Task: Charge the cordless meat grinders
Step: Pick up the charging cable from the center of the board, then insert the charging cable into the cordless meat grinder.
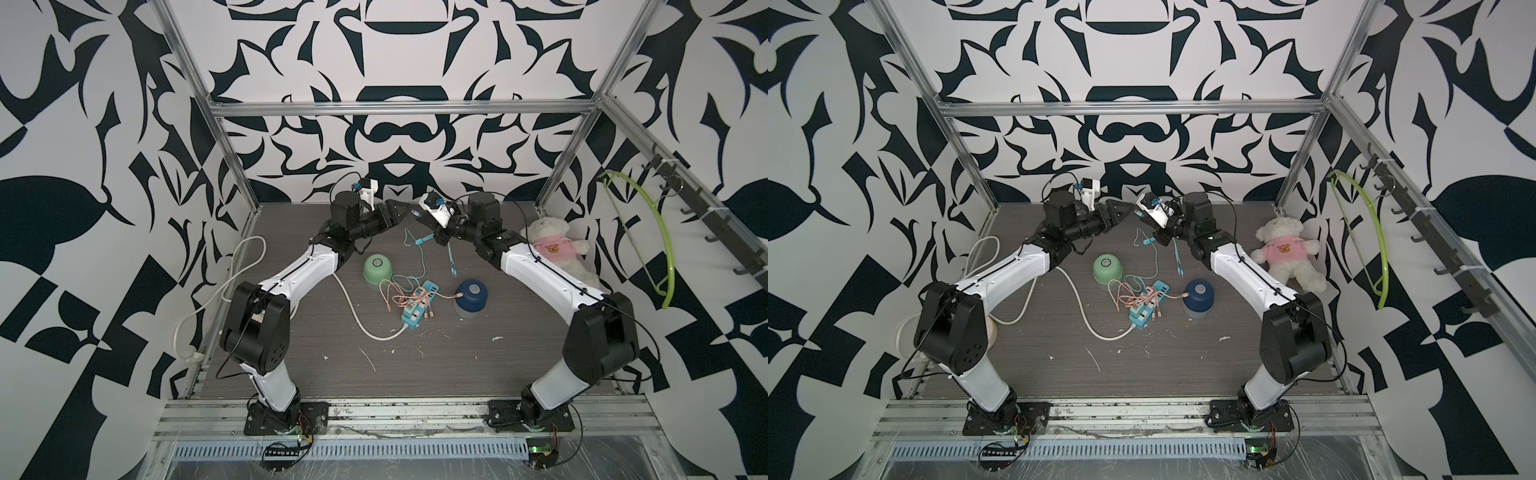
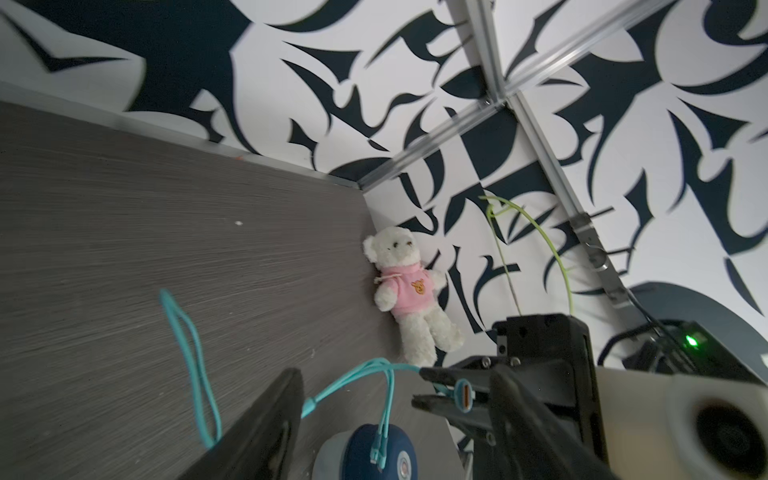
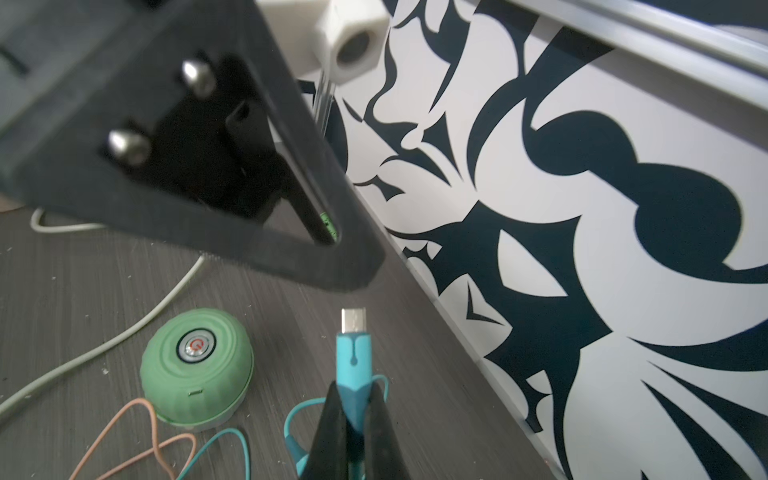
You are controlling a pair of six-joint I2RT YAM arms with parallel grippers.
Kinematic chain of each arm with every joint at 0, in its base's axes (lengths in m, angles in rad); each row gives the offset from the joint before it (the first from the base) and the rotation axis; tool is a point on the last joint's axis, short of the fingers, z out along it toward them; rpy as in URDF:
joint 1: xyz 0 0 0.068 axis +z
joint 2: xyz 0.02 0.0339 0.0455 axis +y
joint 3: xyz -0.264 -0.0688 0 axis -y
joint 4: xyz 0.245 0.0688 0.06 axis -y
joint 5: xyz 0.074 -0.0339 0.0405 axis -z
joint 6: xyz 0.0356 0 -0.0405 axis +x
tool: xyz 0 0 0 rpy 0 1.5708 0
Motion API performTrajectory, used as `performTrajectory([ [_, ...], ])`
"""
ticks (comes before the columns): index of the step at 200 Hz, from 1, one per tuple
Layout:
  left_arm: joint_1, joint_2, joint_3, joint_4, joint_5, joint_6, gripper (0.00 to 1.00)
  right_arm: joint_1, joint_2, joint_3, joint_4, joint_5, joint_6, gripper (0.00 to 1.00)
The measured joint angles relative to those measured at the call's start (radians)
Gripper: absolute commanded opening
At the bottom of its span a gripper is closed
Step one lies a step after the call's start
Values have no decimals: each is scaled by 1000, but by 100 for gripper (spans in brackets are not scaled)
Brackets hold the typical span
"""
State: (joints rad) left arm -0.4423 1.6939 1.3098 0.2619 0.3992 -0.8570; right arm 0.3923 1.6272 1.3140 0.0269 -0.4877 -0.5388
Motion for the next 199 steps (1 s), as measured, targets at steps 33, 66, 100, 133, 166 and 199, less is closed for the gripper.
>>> performTrajectory([
  [33,74,-77,-7,-234,-169,37,66,0,111,56,-214,8,-119,0],
  [66,165,-81,-29,-369,-179,58,61,12,219,122,-408,23,-194,0],
  [100,168,-27,-33,-439,-90,106,56,51,283,215,-520,26,-225,0],
  [133,161,2,-50,-478,-39,146,56,85,308,263,-560,12,-224,0],
  [166,161,2,-51,-519,-13,204,56,119,318,274,-567,11,-192,0],
  [199,161,2,-51,-558,21,257,56,133,311,230,-545,20,-137,0],
])
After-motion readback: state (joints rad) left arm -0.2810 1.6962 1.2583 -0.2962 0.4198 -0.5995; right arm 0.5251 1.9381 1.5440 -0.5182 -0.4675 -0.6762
